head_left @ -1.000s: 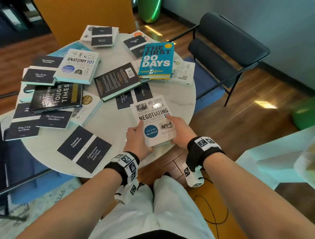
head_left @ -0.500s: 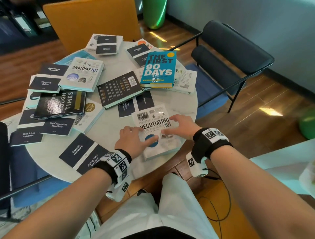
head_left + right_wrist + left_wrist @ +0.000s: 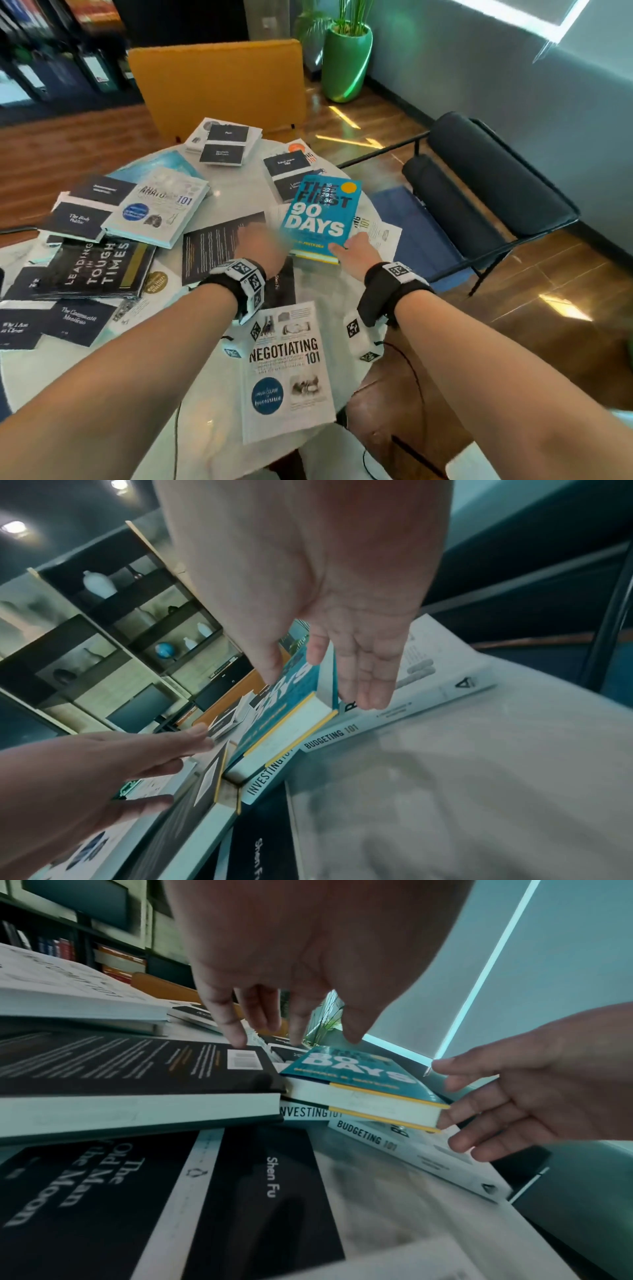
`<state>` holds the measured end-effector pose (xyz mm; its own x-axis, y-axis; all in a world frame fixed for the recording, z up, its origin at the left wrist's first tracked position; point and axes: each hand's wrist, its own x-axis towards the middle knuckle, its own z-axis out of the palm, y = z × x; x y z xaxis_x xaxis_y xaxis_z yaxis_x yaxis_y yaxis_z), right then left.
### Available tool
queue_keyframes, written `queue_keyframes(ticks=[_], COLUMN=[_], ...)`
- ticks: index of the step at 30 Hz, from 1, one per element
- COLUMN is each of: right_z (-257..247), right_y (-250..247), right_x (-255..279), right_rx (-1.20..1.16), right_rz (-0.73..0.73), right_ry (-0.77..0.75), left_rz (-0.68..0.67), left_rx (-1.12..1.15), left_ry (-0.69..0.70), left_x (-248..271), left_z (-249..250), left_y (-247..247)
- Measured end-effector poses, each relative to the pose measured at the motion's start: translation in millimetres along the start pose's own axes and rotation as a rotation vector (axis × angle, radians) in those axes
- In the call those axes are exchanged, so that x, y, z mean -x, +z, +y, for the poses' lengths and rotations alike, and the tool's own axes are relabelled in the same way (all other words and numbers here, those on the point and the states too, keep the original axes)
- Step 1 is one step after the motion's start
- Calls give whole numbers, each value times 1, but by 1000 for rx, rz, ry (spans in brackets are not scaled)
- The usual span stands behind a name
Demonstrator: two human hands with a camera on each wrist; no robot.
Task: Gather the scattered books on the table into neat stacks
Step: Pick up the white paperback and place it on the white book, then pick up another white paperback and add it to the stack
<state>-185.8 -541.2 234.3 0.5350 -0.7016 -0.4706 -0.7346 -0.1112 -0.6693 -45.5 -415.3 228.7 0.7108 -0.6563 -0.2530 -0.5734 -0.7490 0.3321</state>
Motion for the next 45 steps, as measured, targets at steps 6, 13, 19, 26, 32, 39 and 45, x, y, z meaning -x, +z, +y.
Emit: queue_keyframes(ticks=[6,13,19,26,32,39,45], right_z=[7,0,-8,-52,-83,-76,-35], right_y=[1,-27,-30,14,54,59,20], right_x=[-34,-39,-36,-39,-56,-81,-88], right_rx=[-343,-644,-817,-738,-539,108,321], right_rz=[-96,-219,-282,-439,-420,-247,309], right_ry=[127,66,32,52,53,-203,-33], left_rz=[-54,101,50,130,135,108,117], left_rx=[-36,39,539,716,649,565,362], left_ry=[-159,-271,-307,-427,-505,-513,-489], left_x=[-29,-29,-27,-28,-30,-43,-37], left_z=[15,28,26,-31,-79,-91,-85], left_y=[16,23,5,-9,-1,-8,-7])
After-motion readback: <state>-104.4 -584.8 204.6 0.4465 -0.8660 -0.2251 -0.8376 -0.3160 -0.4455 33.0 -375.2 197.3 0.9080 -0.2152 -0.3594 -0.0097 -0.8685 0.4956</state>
